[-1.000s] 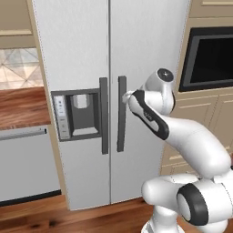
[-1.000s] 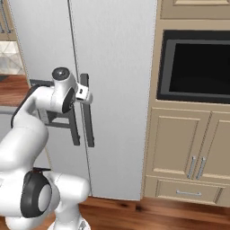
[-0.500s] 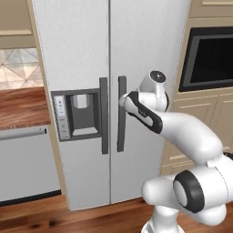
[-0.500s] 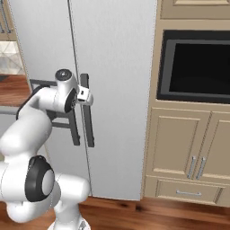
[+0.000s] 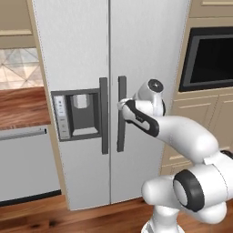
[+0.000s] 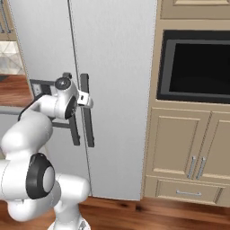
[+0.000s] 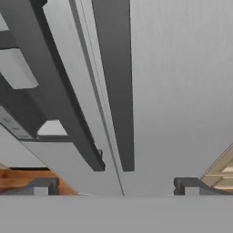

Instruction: Take the lemon wedge from the fridge and place it on the plate with fish on the dining counter.

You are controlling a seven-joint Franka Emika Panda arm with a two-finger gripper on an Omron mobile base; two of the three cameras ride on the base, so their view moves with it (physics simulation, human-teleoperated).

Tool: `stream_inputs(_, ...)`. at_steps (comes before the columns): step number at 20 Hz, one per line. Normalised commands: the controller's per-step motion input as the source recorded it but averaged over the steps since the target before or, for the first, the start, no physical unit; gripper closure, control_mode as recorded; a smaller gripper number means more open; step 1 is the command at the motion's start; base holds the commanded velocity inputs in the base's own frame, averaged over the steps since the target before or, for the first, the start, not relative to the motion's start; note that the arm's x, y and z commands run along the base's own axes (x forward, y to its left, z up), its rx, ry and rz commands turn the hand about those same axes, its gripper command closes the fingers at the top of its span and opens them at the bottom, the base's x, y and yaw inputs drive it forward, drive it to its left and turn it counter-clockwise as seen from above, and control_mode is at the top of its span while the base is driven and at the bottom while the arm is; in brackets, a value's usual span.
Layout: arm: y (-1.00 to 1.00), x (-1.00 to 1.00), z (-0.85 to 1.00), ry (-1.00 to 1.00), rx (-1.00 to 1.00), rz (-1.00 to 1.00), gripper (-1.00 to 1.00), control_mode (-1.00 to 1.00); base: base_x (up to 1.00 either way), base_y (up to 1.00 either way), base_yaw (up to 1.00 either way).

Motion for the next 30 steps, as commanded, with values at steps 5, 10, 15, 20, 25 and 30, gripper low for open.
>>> stream_inputs(5,0.0,0.33,-0.04,-0.07,0.0,0.0,-1.0,-1.0,0.0,0.0,0.0)
stream_inputs(10,0.0,0.5,-0.12,-0.02,0.0,0.0,-1.0,-1.0,0.0,0.0,0.0)
stream_inputs(15,0.0,0.52,-0.12,0.0,0.0,0.0,-1.0,-1.0,0.0,0.0,0.0)
stream_inputs(20,0.0,0.49,-0.1,0.0,0.0,0.0,-1.0,-1.0,0.0,0.0,0.0)
stream_inputs(25,0.0,0.49,-0.22,0.0,0.0,0.0,-1.0,-1.0,0.0,0.0,0.0)
stream_inputs(30,0.0,0.49,-0.26,0.0,0.0,0.0,-1.0,-1.0,0.0,0.0,0.0)
